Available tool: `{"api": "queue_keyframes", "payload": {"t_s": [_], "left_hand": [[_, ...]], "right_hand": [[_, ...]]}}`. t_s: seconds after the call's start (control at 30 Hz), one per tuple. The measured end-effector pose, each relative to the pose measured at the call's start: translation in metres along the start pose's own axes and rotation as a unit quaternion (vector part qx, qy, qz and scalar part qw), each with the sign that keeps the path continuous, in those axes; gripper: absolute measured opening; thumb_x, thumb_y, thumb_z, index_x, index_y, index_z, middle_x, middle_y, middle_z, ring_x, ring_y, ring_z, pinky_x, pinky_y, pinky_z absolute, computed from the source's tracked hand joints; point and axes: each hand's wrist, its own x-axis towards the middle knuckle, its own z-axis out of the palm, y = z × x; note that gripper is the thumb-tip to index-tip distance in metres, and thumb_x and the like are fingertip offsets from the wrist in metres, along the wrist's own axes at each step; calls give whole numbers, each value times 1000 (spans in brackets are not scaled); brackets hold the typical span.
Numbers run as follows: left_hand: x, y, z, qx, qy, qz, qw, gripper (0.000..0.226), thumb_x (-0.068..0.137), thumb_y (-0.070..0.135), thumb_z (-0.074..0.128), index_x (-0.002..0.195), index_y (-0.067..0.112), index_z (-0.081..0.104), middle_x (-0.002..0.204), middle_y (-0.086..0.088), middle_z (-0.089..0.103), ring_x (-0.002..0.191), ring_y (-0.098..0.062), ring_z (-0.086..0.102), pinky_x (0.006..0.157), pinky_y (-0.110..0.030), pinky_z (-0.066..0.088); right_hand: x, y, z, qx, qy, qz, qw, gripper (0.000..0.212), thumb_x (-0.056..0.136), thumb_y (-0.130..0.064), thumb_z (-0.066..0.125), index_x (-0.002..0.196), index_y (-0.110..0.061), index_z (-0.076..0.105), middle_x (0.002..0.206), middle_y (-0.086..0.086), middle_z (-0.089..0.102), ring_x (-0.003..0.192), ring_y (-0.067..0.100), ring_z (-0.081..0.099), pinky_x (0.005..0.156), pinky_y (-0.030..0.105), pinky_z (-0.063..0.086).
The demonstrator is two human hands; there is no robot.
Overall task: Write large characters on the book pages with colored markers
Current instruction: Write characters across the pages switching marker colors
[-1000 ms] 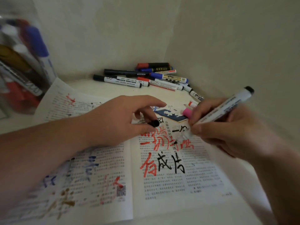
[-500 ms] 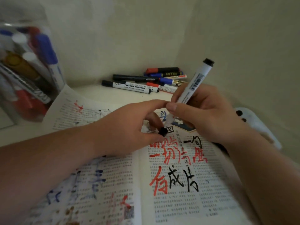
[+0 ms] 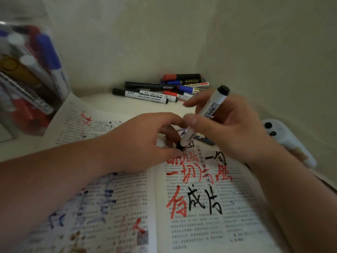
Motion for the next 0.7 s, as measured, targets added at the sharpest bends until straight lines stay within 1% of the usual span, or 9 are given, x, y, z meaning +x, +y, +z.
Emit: {"api": "queue_keyframes", "payload": {"t_s": [0.03,0.1,0.13,0.2,0.27,0.33,0.43,0.53,0.7], "left_hand": [[0,0,0,-2,-6,-1,1000,44,80,37,80,118,45,60,99,27,71,97,10,64,87,-20,48],[1,-1,0,-11,-14,8,1000,32,82,31,80,107,42,64,97,25,71,94,8,65,81,-11,45],[1,0,0,-15,-14,12,1000,29,82,28,81,102,41,65,96,25,71,93,7,66,79,-7,43],[1,0,0,-16,-14,15,1000,27,82,26,81,99,40,66,95,27,71,92,7,65,77,-4,42],[1,-1,1,-16,-12,16,1000,26,81,27,81,97,41,65,95,26,71,91,7,65,76,-4,41],[1,-1,0,-23,-8,16,1000,26,81,29,81,98,40,65,94,24,72,91,4,66,76,-7,44],[0,-2,0,-38,-8,9,999,28,81,29,82,101,40,65,95,22,73,92,3,68,84,-23,51],[0,-4,1,-58,-10,6,998,33,82,24,81,108,37,65,98,20,74,96,1,69,93,-35,54],[1,-8,1,-59,-14,4,998,33,83,22,80,107,39,64,98,18,74,95,-3,70,94,-37,54]], "right_hand": [[1,-1,0,11,33,-19,999,32,83,-36,76,105,-15,68,76,13,63,70,39,60,60,53,52],[2,-4,2,23,79,-58,995,34,86,-22,79,114,-15,61,78,11,62,72,40,58,59,49,53],[2,-5,3,23,98,-74,992,45,86,-16,80,123,-17,54,78,10,63,70,37,58,57,46,53],[4,-4,5,16,123,-107,986,62,85,-8,81,134,-19,42,79,20,59,65,33,59,52,43,50],[5,-3,9,4,124,-140,982,58,86,-5,79,131,-20,46,84,22,61,69,34,61,54,47,52],[4,-1,11,-4,124,-165,979,46,87,-3,78,121,-23,54,94,13,66,75,34,63,60,48,55],[2,-3,11,6,121,-183,976,41,87,-1,76,115,-23,56,100,1,67,81,30,67,67,44,59],[-1,-2,10,-1,108,-191,976,38,88,1,73,115,-19,56,104,11,67,84,38,68,66,53,57],[0,0,6,31,99,-172,980,33,90,-3,70,114,-21,56,101,20,66,86,50,65,61,60,52]]}}
